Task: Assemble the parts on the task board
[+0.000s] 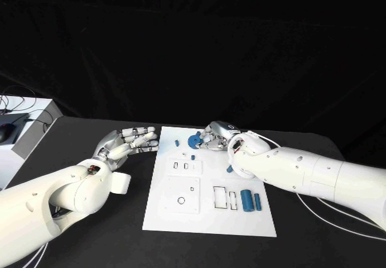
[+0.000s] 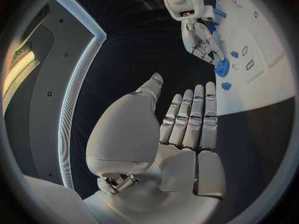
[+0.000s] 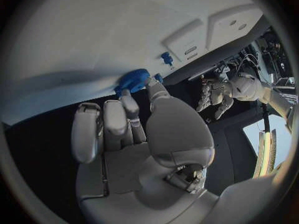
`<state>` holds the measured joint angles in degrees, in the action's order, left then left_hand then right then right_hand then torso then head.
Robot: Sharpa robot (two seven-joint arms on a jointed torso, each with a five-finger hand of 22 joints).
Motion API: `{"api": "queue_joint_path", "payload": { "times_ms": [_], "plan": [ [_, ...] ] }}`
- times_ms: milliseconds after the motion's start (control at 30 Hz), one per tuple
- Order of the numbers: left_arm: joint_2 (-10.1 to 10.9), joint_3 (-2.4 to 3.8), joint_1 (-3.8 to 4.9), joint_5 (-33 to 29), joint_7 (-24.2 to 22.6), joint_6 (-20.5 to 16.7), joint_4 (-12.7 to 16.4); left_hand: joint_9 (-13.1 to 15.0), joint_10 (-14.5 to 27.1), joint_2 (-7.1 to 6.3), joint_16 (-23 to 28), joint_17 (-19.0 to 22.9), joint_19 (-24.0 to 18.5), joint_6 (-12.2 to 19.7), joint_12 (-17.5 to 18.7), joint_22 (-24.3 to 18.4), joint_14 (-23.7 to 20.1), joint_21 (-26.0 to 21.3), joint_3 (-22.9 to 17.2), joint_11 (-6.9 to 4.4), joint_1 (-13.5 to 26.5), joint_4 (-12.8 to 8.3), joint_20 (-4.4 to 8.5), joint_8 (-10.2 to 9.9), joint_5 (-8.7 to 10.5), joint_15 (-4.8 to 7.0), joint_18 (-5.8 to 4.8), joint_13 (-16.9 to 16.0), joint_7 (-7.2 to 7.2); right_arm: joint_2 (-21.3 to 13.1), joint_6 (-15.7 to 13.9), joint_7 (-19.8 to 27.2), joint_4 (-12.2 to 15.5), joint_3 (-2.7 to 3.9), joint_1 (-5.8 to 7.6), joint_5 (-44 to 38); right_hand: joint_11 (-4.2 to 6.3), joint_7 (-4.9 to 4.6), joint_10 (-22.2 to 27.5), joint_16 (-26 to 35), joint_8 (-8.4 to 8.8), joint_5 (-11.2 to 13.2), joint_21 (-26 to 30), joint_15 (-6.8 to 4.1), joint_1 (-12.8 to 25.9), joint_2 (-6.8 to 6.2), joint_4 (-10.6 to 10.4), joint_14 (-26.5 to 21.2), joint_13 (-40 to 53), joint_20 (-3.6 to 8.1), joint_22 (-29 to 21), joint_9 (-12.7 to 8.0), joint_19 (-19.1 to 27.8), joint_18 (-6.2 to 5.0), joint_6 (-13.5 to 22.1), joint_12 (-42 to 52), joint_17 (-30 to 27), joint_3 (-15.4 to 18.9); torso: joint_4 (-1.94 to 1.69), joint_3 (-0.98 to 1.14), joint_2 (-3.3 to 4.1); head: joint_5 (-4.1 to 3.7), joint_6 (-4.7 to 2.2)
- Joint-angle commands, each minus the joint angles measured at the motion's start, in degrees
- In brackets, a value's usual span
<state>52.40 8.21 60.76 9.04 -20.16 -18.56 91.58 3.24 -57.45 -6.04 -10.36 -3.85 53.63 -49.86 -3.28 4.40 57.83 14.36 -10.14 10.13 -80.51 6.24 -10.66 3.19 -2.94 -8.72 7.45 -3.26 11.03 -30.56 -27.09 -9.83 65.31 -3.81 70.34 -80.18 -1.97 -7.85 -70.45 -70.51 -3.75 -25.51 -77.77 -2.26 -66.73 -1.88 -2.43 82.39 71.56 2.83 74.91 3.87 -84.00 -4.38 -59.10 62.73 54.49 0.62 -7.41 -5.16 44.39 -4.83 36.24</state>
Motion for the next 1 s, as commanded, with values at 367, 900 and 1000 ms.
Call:
{"api": "queue_joint_path", "payload": {
  "times_ms": [367,900,1000],
  "plan": [
    [0.0,0.05,0.00,0.5,-0.4,0.9,0.0,0.0,0.5,0.46,0.3,0.1,-0.3,0.3,-0.1,-0.1,-0.3,0.1,0.1,-0.04,-0.1,-0.3,0.05,0.0,-0.05,0.07,-0.59,-0.1,-0.05,-0.9,1.3,0.7,1.4,-0.23,-0.21,-1.6,0.13,-0.13,-0.4,-0.2,0.04,-0.2,-0.3,-0.22,0.1,0.25,0.3,0.0,0.1,0.33,11.8,-0.1,-5.0,1.05,-0.3,0.2,-0.1,0.0,-0.02,0.03,0.01,-0.07,0.02],
    [0.1,0.05,-0.02,0.5,-0.5,0.9,-0.1,0.0,0.5,0.46,0.3,0.1,-0.3,0.3,-0.1,-0.1,-0.3,0.1,0.1,-0.04,-0.1,-0.3,0.05,0.0,-0.05,0.07,-0.59,-0.1,-0.05,-5.2,-8.0,2.9,6.4,-0.04,-0.40,1.2,0.14,-0.23,-0.3,-0.1,0.07,0.5,-0.1,-0.25,-1.4,0.65,1.4,0.0,0.0,0.37,11.7,-0.1,-5.0,0.99,-0.2,-0.1,-0.3,-0.7,0.13,0.01,-0.07,-0.08,-0.53],
    [0.1,0.05,-0.03,0.5,-0.7,0.9,-0.2,0.0,0.5,0.46,0.3,0.1,-0.3,0.3,-0.1,-0.1,-0.3,0.1,0.1,-0.04,-0.1,-0.3,0.05,0.0,-0.05,0.07,-0.59,-0.1,-0.05,-7.1,-9.2,5.6,8.1,0.22,-0.17,4.8,-0.08,-0.64,0.4,0.2,0.10,4.9,0.4,-0.11,-4.3,1.12,3.3,-0.2,-0.5,0.27,11.6,-0.1,-4.9,0.88,0.5,-0.8,-0.6,-1.7,0.17,0.10,-0.11,-0.11,-0.76]
  ]
}}
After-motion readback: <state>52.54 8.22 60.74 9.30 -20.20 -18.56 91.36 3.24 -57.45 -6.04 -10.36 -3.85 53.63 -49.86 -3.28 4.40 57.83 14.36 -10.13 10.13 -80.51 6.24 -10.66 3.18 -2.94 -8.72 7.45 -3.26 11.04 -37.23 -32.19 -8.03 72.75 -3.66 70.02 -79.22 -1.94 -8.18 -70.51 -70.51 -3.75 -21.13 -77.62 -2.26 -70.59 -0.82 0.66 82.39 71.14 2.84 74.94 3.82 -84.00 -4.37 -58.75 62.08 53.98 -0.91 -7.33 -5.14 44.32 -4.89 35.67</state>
